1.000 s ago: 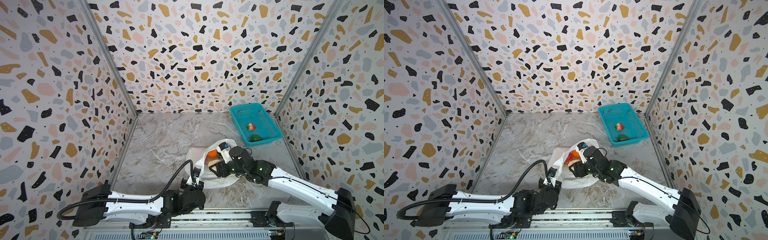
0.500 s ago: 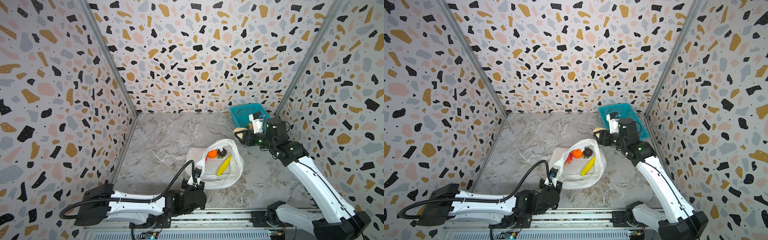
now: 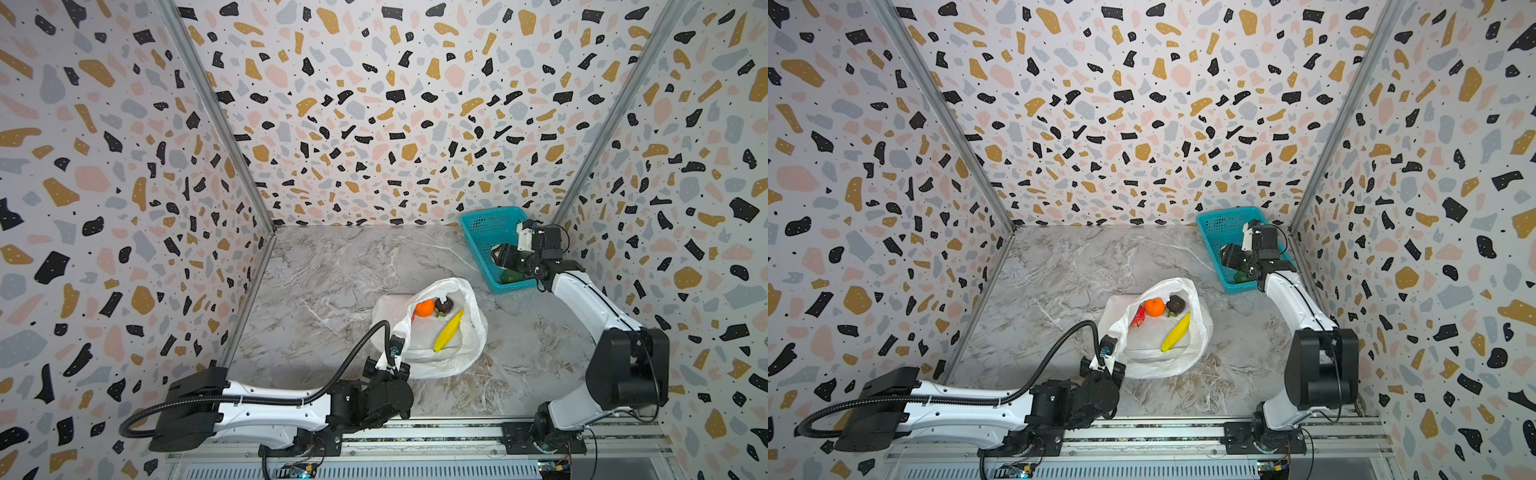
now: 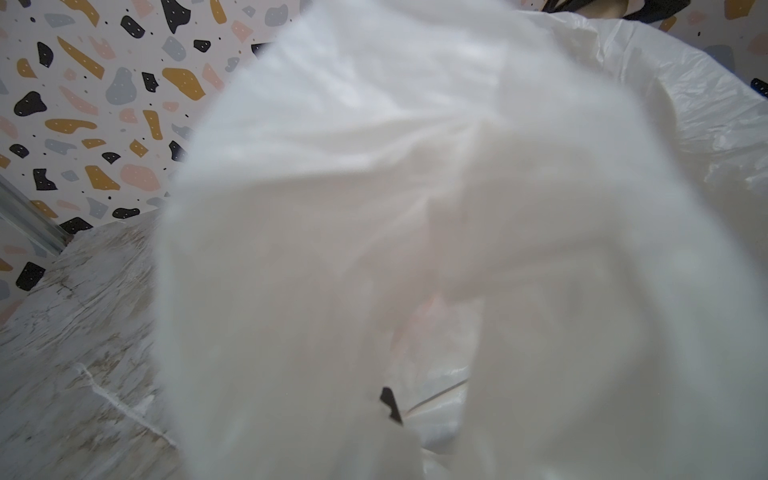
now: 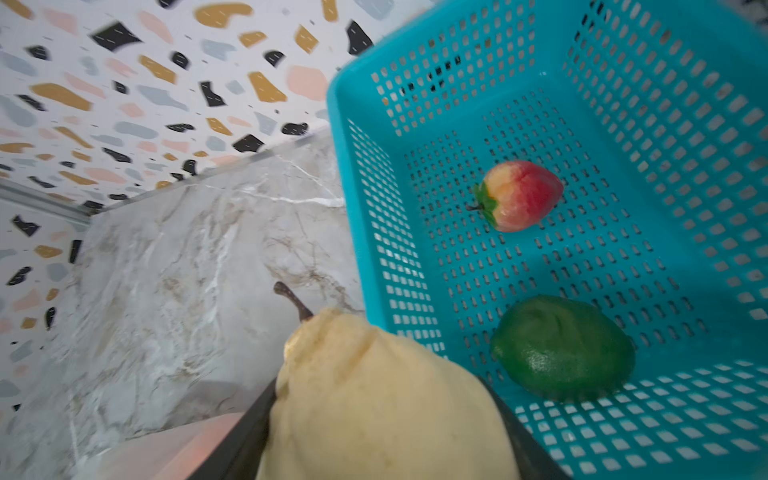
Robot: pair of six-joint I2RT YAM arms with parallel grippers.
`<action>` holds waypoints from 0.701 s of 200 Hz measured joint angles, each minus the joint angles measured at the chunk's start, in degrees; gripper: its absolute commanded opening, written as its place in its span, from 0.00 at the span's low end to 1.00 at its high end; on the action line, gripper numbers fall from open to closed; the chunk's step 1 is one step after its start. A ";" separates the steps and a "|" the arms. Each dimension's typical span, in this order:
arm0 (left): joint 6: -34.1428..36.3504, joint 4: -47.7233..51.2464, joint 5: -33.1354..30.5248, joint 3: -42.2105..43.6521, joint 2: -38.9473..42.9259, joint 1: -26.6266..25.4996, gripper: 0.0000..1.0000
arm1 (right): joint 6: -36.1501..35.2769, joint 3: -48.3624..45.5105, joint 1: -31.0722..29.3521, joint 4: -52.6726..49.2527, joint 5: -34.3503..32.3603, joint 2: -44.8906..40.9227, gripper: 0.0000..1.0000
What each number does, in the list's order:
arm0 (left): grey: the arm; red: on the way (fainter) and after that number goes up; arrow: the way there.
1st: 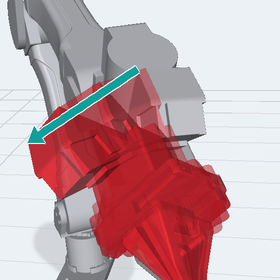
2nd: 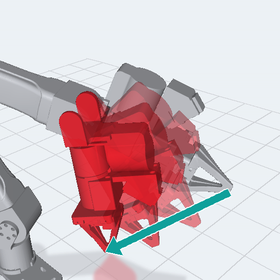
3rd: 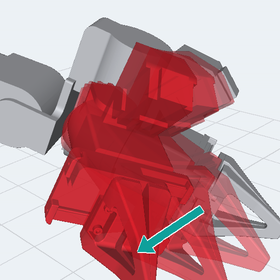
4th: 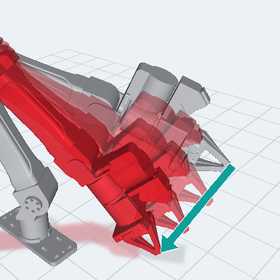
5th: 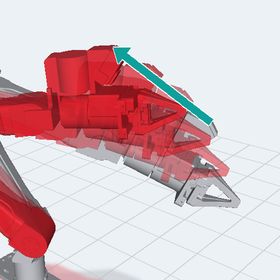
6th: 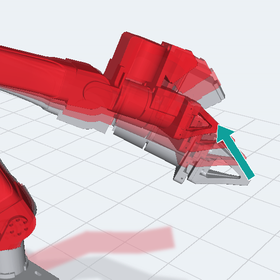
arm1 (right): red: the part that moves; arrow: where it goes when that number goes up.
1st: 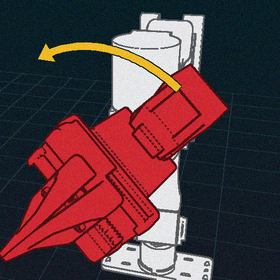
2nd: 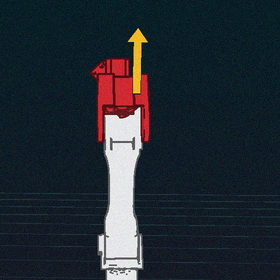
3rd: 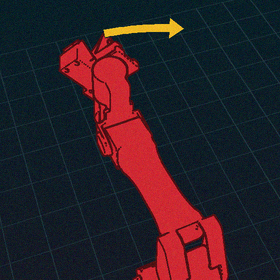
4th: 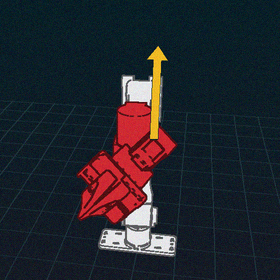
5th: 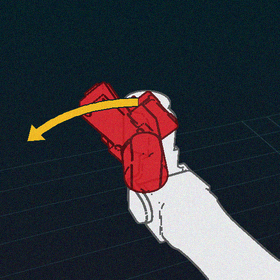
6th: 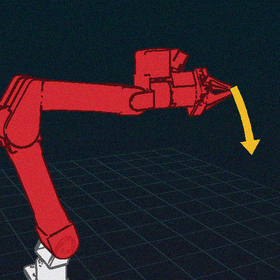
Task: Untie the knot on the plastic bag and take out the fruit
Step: 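Lower the cream pear into the teal basket and open the right gripper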
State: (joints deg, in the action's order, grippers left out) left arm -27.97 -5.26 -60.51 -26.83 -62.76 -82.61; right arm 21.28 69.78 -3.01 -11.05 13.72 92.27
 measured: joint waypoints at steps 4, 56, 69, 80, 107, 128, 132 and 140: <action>0.00 -0.02 0.00 0.00 0.00 0.00 0.00 | 0.00 0.20 0.11 0.52 -0.17 1.27 0.57; 0.31 -0.24 -0.02 0.00 0.00 0.00 0.00 | 0.07 3.96 0.70 4.33 -2.93 13.03 0.61; 0.35 -0.35 -0.02 0.00 0.00 0.00 0.00 | 0.07 5.44 0.70 4.68 -3.32 14.36 0.69; 0.35 -0.39 0.00 0.00 0.00 0.00 0.00 | 0.02 6.91 0.70 4.74 -3.54 15.28 0.76; 0.39 -0.37 0.00 0.00 0.00 0.00 0.00 | -0.26 10.05 0.70 5.27 -4.04 17.20 0.88; 0.48 -0.39 0.00 0.00 0.00 0.00 0.00 | -0.37 10.25 0.70 5.49 -4.17 17.27 0.91; 0.55 -0.37 0.00 0.00 0.00 0.00 0.00 | -0.39 10.25 0.70 5.46 -4.24 17.27 0.92; 0.59 -0.39 0.00 0.00 0.00 0.00 0.00 | -0.39 10.25 0.70 5.38 -4.28 17.29 0.92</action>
State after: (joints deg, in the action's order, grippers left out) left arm -27.38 -5.65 -60.51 -26.83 -62.76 -82.61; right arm 20.88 80.03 -2.31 -5.67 9.43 109.56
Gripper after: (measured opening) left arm 0.047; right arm 0.915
